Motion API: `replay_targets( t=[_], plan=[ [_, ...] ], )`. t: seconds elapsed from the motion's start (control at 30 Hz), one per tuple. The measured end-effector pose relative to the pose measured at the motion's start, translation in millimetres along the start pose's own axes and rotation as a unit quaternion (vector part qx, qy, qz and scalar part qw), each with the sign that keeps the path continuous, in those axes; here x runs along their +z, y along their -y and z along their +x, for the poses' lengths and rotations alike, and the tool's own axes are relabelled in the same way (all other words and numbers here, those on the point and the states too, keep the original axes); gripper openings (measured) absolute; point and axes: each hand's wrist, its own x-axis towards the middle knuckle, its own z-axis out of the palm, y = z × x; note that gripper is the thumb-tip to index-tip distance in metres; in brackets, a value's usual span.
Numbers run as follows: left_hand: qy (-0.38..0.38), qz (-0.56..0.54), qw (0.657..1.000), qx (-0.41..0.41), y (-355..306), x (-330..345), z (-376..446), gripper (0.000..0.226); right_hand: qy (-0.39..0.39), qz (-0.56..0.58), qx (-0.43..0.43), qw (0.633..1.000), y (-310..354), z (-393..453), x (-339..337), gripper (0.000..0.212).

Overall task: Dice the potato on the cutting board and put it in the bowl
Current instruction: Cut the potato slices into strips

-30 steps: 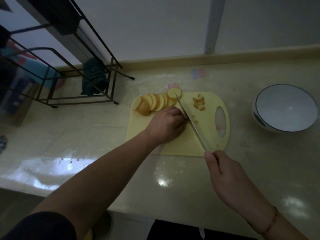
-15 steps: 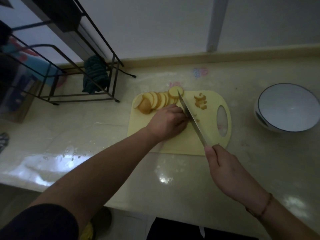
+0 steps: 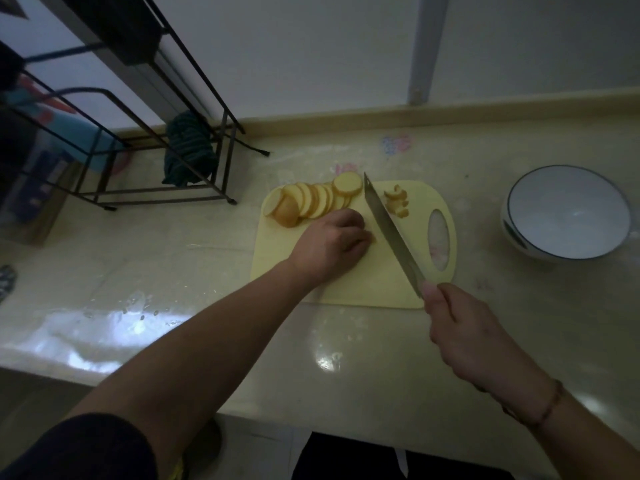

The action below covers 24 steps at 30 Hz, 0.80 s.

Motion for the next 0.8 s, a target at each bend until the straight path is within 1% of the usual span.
replay_targets(
  t=[0.37, 0.8],
  plan=[
    [0.008, 0.012, 1.0, -0.025, 0.2, 1.2, -3.1, 0.015, -0.015, -0.017, -0.027, 0.999, 0.8, -12.5, 10.6, 0.047],
    [0.009, 0.011, 1.0, -0.004, -2.1, -2.8, 2.4, 0.021, -0.023, -0.047, -0.034, 0.998, -1.6, -15.5, 15.1, 0.041]
  ],
)
